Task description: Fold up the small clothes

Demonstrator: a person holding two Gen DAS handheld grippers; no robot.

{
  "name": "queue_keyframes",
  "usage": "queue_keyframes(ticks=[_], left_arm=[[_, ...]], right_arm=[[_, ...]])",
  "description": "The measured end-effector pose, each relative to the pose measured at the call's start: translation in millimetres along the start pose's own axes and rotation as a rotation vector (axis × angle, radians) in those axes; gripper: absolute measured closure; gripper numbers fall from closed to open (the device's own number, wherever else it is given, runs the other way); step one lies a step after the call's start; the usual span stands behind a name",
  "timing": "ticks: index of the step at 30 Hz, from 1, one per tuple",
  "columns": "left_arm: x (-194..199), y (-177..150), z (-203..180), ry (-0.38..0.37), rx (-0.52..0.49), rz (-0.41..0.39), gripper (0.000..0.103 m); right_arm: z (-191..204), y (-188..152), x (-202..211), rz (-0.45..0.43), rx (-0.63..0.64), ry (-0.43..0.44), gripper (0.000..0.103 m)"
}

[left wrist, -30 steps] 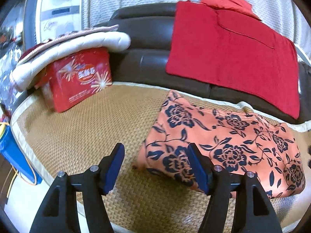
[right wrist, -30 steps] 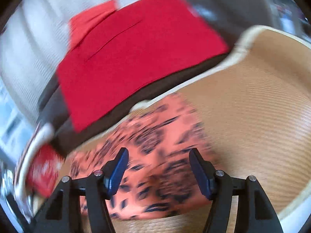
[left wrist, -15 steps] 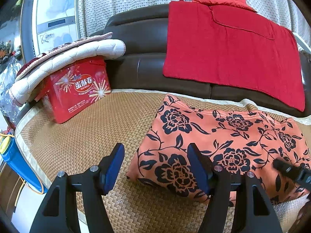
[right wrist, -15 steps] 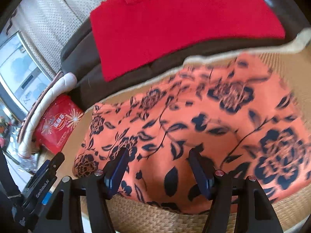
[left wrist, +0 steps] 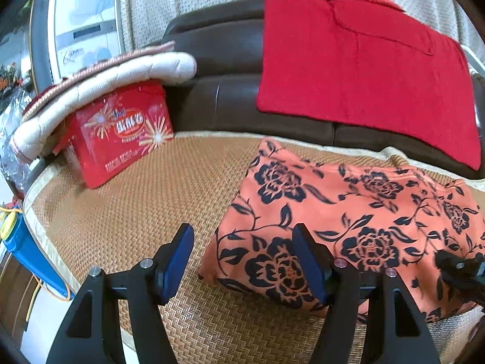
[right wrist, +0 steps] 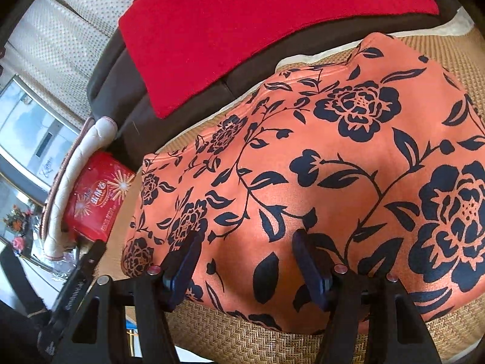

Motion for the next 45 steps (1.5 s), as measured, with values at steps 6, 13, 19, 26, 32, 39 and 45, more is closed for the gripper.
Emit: queue_keyframes(ticks=[6, 13, 19, 26, 32, 39, 45], left_arm=[[-21, -3, 7, 0.043, 0.000, 0.031, 0.035], [-24, -3, -10, 0.028, -0.058, 0.016, 0.035], [-33, -9, -29, 0.051, -0.125, 0.044, 0.035], [-61, -19, -25, 0.026, -0.089, 0.172, 0.029], [-68, -18, -41, 0.031, -0.114, 0.173, 0.027], [-65, -11, -17, 0.007, -0.004, 0.164, 0.025], [-39, -21, 45, -0.019, 0.194, 0.161, 0.025]], right_arm=[[-4, 24, 65, -0.247, 0.037, -0.052, 0.064], [-51, 55, 123, -0.361, 0.003, -0.198, 0.064], [-85, 65, 89, -0.201, -0.093, -0.232, 0.064], [-109, 79, 56, -0.108, -0.092, -0.349, 0.064], [-117, 108, 40, -0.096, -0.082, -0.344, 0.064], [-93, 97, 55, -0.146, -0.069, -0.326, 0.062], [-24, 60, 45, -0.124, 0.082, -0.144, 0.062]])
Point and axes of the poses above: each gripper's, at about its wrist camera, not at the fingertips, and x roughly against the way its jaws point, z to its left, y to its top, the point moved 4 cm from there along -x, roughly the way its jaws point, and after that the axes turned 7 degrees about y, right-handed, at the moved point
